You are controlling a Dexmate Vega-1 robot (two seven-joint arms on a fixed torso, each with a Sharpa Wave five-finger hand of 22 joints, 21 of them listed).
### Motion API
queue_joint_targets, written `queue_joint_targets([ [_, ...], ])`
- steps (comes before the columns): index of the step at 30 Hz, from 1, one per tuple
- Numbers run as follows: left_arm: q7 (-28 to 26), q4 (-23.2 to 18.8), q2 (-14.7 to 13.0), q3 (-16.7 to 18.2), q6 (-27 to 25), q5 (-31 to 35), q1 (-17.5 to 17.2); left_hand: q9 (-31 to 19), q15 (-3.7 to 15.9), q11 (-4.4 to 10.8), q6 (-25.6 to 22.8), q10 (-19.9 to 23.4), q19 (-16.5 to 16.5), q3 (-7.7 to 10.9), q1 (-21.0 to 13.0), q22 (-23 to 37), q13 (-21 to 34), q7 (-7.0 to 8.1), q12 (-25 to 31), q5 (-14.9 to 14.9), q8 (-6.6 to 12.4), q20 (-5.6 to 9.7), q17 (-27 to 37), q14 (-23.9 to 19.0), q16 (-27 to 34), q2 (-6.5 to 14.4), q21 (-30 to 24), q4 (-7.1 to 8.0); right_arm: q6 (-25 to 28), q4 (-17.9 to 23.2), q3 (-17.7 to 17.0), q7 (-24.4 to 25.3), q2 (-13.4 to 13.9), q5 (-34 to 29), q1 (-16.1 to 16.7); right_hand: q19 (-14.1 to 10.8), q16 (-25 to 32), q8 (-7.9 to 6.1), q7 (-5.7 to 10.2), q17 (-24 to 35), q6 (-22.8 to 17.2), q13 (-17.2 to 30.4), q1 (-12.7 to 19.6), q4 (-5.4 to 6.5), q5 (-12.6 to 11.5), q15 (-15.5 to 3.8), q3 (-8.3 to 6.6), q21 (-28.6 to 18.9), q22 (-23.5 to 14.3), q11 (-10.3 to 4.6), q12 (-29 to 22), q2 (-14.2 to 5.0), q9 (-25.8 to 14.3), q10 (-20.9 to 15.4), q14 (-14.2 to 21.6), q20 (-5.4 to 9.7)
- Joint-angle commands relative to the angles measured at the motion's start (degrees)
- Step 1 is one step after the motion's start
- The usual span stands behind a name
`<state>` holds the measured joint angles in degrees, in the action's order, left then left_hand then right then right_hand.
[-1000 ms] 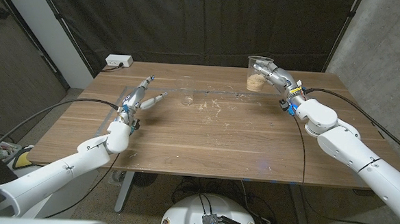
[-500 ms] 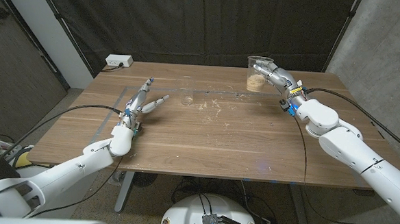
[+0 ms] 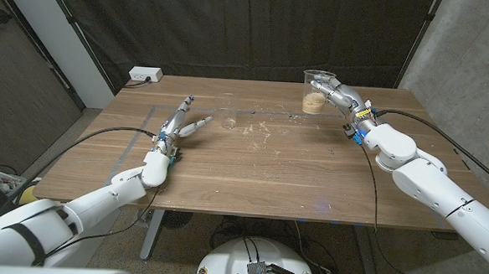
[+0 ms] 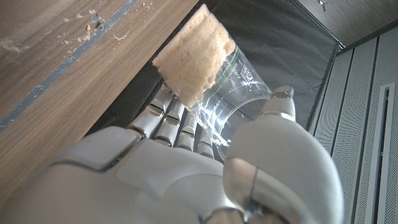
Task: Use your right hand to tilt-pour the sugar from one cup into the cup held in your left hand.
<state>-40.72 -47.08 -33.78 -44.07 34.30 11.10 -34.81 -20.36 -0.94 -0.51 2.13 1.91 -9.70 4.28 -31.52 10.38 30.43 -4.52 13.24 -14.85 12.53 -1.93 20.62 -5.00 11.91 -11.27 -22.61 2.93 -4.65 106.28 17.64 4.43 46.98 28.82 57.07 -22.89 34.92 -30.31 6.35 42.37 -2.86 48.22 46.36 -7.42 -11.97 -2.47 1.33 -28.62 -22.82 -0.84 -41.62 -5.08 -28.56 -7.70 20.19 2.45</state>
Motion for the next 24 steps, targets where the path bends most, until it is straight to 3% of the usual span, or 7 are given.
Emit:
queue_joint_targets([
  [1, 1.3, 18.2, 7.5, -3.9, 9.1, 0.9, 8.6, -0.1, -0.02, 0.21, -0.6, 0.8, -0.2, -0.55, -0.4, 0.0, 0.3, -0.11, 0.5, -0.5, 0.42, 0.41, 0.1, -0.5, 0.3, 0.5, 0.4, -0.02, -0.1, 1.7, -0.8, 1.6, 0.3, -0.4, 1.8, 0.2, -0.3, -0.28, -0.02, 0.3, -0.4, 0.3, 0.2, 0.20, 0.1, -8.50, -0.01, -0.4, 0.0, 0.08, -0.2, -0.61, -0.3, -0.7, 0.4, 3.33],
  [7, 4.1, 25.0, 10.6, -5.4, 10.4, -0.5, 12.0, -0.1, 0.05, 0.45, -1.1, 1.1, -0.3, -1.20, -0.6, 0.0, 0.3, 0.15, 0.8, -0.7, 0.66, 0.34, 0.1, -0.9, 0.5, 0.6, 0.6, -0.30, -0.6, 2.1, -1.1, 2.2, 0.4, -0.7, 2.5, 0.3, -0.3, -0.29, -0.02, 0.3, -0.5, 0.5, 0.2, 0.21, 0.2, -8.60, -0.08, -0.5, 0.0, -0.03, -0.2, -0.71, -0.3, -0.9, 0.5, 3.35],
  [24, 5.5, 25.4, 11.8, -9.3, 10.8, -1.3, 14.6, -0.2, 0.46, 0.99, -1.8, 2.0, -0.7, -2.68, -1.6, 0.1, 0.5, 0.50, 1.5, -1.3, 1.01, -0.08, 0.1, -1.8, 0.8, 0.7, 1.1, -1.31, -1.2, 2.5, -2.0, 3.2, 0.2, -0.9, 3.6, 0.3, -0.5, -0.35, -0.05, 0.4, -0.8, 0.8, 0.1, 0.28, 0.4, -8.45, -0.10, -0.7, 0.1, 0.05, -0.1, -0.77, -0.4, -1.1, 0.6, 3.33],
])
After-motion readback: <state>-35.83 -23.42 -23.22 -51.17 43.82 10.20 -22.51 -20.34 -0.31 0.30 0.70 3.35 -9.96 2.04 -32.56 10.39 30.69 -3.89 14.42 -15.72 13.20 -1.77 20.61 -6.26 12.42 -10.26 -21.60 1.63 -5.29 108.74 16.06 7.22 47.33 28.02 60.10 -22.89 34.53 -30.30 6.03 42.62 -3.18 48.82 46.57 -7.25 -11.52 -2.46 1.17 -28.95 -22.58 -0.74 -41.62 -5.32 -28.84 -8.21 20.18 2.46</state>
